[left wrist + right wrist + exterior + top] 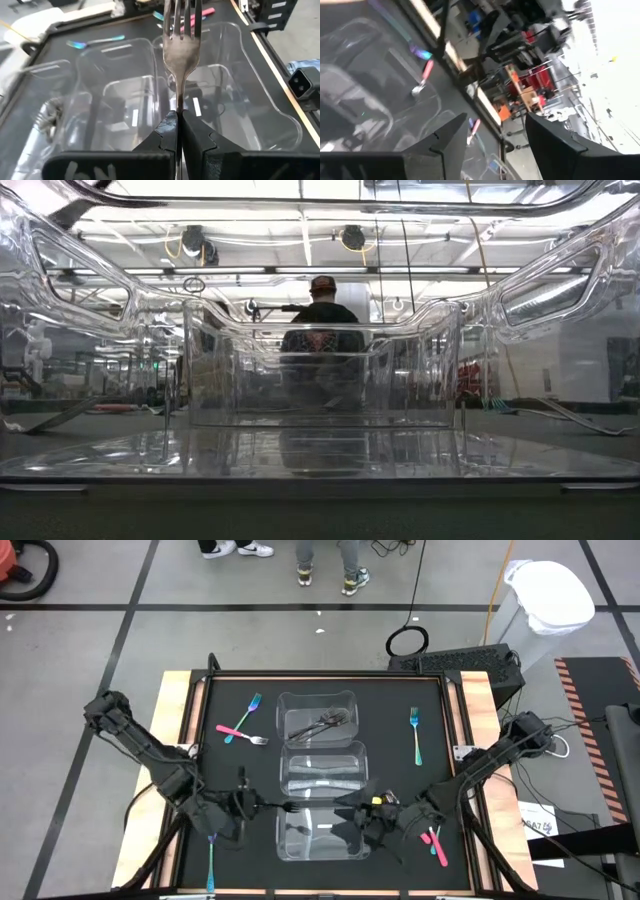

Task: Sort silverware by color (type)
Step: Put the black fork into the top transparent bin

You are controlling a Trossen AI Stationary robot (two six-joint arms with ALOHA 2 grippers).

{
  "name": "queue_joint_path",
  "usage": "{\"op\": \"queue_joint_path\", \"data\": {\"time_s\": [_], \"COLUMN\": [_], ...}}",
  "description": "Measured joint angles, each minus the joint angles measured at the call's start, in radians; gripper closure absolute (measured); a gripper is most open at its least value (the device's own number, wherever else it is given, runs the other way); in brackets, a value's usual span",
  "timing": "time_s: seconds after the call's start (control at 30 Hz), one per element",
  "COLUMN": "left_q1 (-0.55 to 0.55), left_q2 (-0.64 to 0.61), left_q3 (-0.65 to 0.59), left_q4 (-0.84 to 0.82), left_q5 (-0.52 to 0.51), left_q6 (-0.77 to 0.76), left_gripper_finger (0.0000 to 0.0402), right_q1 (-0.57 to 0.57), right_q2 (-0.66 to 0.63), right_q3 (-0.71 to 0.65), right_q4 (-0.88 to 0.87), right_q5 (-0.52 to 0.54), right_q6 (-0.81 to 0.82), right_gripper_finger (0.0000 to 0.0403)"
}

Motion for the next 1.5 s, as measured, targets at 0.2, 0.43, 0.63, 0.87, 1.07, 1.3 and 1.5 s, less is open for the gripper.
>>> {"op": "queue_joint_path", "data": {"time_s": [0.2, 0.43, 0.63, 0.87, 1.07, 1.3, 1.5], "left_q1": [0.053, 0.076, 0.076, 0.075, 0.075, 0.075, 0.075], "left_q2": [0.044, 0.089, 0.109, 0.116, 0.116, 0.116, 0.116], "left_q3": [0.000, 0.000, 0.000, 0.000, -0.001, -0.001, -0.001], "left_q4": [0.021, 0.019, 0.017, 0.017, 0.016, 0.016, 0.016], "left_q5": [0.121, 0.233, 0.267, 0.275, 0.275, 0.274, 0.274], "left_q6": [0.000, -0.027, -0.030, -0.026, -0.026, -0.026, -0.027], "left_gripper_finger": [0.0389, 0.0389, 0.0389, 0.0389, 0.0389, 0.0389, 0.0389], "right_q1": [-0.005, -0.006, -0.010, -0.033, -0.064, -0.083, -0.086], "right_q2": [0.098, 0.210, 0.263, 0.276, 0.276, 0.276, 0.276], "right_q3": [0.095, 0.207, 0.264, 0.271, 0.271, 0.271, 0.271], "right_q4": [-0.025, -0.020, -0.025, -0.046, -0.088, -0.091, -0.093], "right_q5": [0.001, 0.006, -0.003, -0.076, -0.110, -0.188, -0.213], "right_q6": [-0.059, -0.161, -0.182, -0.150, -0.076, -0.032, -0.027], "right_gripper_finger": [0.0206, 0.0176, 0.0161, 0.0179, 0.0196, 0.0213, 0.0236]}}
